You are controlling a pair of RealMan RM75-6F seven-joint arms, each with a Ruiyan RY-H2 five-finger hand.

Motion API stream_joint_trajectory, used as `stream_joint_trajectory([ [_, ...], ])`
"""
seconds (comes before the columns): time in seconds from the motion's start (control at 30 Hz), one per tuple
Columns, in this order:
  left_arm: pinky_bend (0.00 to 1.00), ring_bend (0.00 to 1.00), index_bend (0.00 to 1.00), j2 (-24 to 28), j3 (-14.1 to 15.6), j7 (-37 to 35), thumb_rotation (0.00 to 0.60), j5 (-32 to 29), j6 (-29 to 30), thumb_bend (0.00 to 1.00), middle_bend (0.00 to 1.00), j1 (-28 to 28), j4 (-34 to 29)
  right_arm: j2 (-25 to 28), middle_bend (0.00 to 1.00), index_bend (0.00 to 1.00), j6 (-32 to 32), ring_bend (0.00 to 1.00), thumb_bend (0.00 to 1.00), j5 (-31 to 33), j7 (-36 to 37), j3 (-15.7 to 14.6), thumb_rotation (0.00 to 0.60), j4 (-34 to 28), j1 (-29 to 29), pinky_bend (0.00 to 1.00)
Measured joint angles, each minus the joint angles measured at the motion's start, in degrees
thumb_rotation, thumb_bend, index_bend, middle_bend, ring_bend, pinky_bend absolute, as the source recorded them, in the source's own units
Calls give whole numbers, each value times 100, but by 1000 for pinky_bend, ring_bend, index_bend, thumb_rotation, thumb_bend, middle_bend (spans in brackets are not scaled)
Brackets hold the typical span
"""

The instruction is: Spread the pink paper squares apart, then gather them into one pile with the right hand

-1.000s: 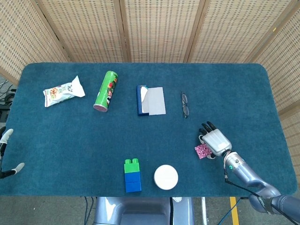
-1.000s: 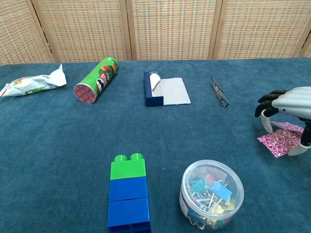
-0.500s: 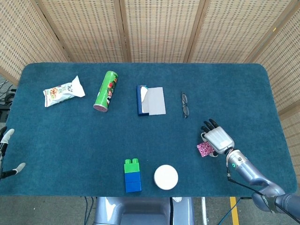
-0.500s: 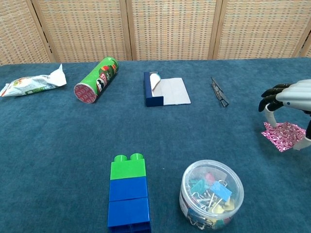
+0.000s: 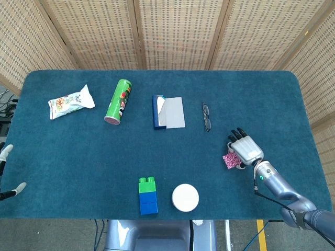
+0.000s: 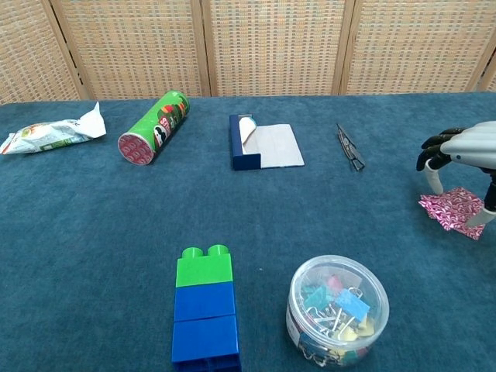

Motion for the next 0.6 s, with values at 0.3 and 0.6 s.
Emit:
stream_joint_trajectory([
  [0.3,0,0,35,-16,2,36,600,-22,-28,163,0,-5,0,-305,190,456,-95,0,38,11,362,35,600,714,52,0],
  [0.6,0,0,35,-18,-2,87,600,-28,-31,163,0,-9,-36,-471,170,423,-188,0,0,-63,686,3,600,1184,85,0],
])
